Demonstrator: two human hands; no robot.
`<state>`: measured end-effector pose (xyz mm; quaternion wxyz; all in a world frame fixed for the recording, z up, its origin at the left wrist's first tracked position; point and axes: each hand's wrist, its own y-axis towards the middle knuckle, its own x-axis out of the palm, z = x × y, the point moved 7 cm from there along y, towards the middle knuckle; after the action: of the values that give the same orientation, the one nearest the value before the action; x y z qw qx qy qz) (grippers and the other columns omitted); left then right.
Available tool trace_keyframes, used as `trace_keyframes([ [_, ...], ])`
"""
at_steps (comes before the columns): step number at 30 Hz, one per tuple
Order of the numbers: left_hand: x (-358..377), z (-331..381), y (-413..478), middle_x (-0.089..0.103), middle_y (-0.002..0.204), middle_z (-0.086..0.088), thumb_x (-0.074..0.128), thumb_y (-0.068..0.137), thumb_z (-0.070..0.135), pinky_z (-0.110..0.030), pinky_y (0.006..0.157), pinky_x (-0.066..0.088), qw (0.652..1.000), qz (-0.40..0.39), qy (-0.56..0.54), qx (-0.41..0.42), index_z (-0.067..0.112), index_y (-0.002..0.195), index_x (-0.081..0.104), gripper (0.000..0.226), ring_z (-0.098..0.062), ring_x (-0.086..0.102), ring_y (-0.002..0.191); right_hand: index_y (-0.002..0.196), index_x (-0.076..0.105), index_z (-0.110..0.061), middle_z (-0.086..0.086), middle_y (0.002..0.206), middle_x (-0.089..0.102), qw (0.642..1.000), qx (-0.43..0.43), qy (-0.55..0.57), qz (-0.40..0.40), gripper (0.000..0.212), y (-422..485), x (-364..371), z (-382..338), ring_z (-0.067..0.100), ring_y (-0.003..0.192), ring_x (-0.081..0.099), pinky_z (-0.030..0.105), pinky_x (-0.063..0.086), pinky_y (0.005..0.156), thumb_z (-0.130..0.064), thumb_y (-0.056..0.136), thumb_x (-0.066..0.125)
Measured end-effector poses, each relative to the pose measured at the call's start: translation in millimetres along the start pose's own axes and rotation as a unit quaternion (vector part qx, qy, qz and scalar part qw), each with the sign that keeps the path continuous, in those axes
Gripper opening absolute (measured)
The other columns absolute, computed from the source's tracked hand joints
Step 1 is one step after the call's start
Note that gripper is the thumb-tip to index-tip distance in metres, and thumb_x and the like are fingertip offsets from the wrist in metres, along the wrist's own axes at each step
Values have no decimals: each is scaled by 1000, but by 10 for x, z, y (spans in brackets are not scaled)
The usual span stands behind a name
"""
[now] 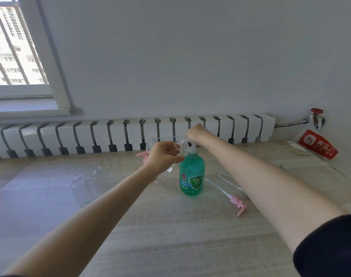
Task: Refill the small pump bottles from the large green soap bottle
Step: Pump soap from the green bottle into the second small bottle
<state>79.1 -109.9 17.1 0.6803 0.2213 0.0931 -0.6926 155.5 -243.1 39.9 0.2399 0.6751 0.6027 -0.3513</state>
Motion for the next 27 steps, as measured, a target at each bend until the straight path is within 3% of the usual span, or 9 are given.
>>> trace_keyframes([
  [4,5,26,9,68,101,-5,76,76,8,-26,86,53,1000,-6,6,3,5,114,64,41,-11,64,88,148,3,-1,23,143,34,1000,-4,-21,2,67,-20,-47,-36,32,117,52,30,47,84,-7,93,42],
  [8,-26,16,17,68,99,-5,77,75,8,-31,89,54,1000,0,7,1,5,113,64,41,-14,65,90,146,5,3,21,146,31,997,-24,-67,-2,64,-12,8,-95,32,114,54,29,43,56,-4,94,42],
  [11,-27,8,21,67,100,-5,77,75,8,-34,90,54,1000,-4,6,2,5,114,64,41,-15,65,91,145,7,4,23,141,38,996,-44,-80,-2,62,-8,13,-95,30,103,53,29,36,54,-6,94,41],
  [13,-23,-2,21,67,102,-5,77,75,8,-32,90,53,1000,-6,5,1,6,116,62,43,-15,64,92,144,15,7,25,137,42,995,-73,-68,-16,55,-21,35,-99,30,92,41,27,28,51,-6,95,37],
  [15,-26,-15,26,67,103,-6,77,75,8,-29,89,53,1000,-7,8,1,5,119,61,47,-14,64,93,143,17,6,26,118,48,995,-72,-68,-23,53,-33,49,-85,30,79,38,29,24,49,-5,95,36],
  [18,-40,-27,27,68,104,-7,77,74,8,-29,89,54,1000,-6,14,6,5,119,61,48,-14,65,91,147,8,1,16,81,36,996,-39,-79,-16,60,-46,66,-65,19,63,35,28,25,47,-6,94,37],
  [19,-39,-31,23,68,106,-8,77,74,7,-29,89,53,1000,-7,14,6,5,120,60,49,-14,64,92,148,6,-1,18,86,39,997,-38,-72,-17,62,-49,70,-66,19,67,40,27,29,50,-6,94,37],
  [22,-30,-66,17,67,112,-9,77,74,7,-30,91,52,1000,-11,9,0,4,126,56,56,-14,64,95,150,6,-6,22,134,41,998,-38,-52,-19,62,-80,93,-31,28,107,52,31,40,72,-8,96,36],
  [27,24,-87,-8,68,106,-9,76,75,7,-32,89,54,1000,-15,6,1,4,117,63,44,-16,65,92,149,15,-8,20,142,36,999,-39,-25,-12,59,-114,99,27,31,121,47,36,42,89,-11,95,40],
])
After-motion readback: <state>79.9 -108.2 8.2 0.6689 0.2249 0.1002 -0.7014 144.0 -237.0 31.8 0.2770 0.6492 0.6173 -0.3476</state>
